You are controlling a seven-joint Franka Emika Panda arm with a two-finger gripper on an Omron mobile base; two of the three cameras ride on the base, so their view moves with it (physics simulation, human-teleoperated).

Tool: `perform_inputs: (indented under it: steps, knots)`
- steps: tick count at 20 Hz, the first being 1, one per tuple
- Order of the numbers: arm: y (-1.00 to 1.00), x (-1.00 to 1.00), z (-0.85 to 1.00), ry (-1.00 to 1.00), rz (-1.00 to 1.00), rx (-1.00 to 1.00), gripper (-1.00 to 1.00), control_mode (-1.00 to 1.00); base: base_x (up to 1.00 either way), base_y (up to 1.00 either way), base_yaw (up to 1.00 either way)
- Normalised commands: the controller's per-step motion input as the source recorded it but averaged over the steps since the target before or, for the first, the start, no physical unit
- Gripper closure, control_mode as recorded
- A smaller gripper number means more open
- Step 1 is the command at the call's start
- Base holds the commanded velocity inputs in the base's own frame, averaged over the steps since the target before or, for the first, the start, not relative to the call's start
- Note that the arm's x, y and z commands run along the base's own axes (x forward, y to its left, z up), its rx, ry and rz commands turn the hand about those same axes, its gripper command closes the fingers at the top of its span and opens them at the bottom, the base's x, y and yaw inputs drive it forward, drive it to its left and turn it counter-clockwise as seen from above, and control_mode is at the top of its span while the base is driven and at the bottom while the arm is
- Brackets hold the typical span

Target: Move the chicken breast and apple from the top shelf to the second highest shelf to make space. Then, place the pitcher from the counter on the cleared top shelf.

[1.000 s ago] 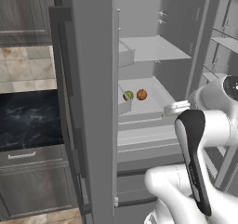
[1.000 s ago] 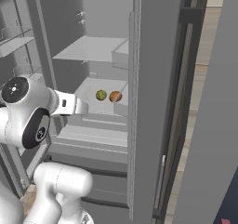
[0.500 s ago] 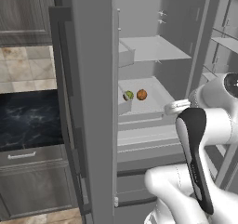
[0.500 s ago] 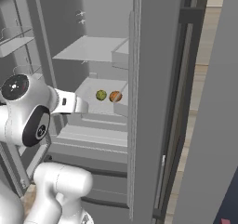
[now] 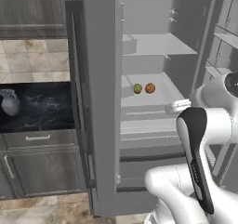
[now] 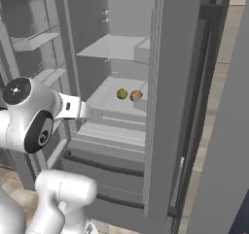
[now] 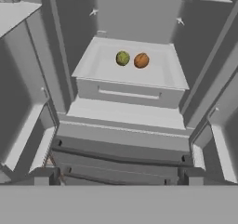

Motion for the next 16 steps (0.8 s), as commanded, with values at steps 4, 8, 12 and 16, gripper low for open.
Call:
perform_inputs:
  steps: [4, 8, 12, 16]
  knots:
    - [0.00, 0.00, 0.00, 0.00, 0.00, 0.00, -1.00, 1.00, -0.68, 0.18, 0.37]
    - [0.00, 0.00, 0.00, 0.00, 0.00, 0.00, -1.00, 1.00, -0.51, 0.41, 0.39]
    - [0.00, 0.00, 0.00, 0.00, 0.00, 0.00, -1.00, 1.00, -0.05, 0.87, 0.36]
    - [0.00, 0.00, 0.00, 0.00, 0.00, 0.00, -1.00, 1.00, 0.01, 1.00, 0.31]
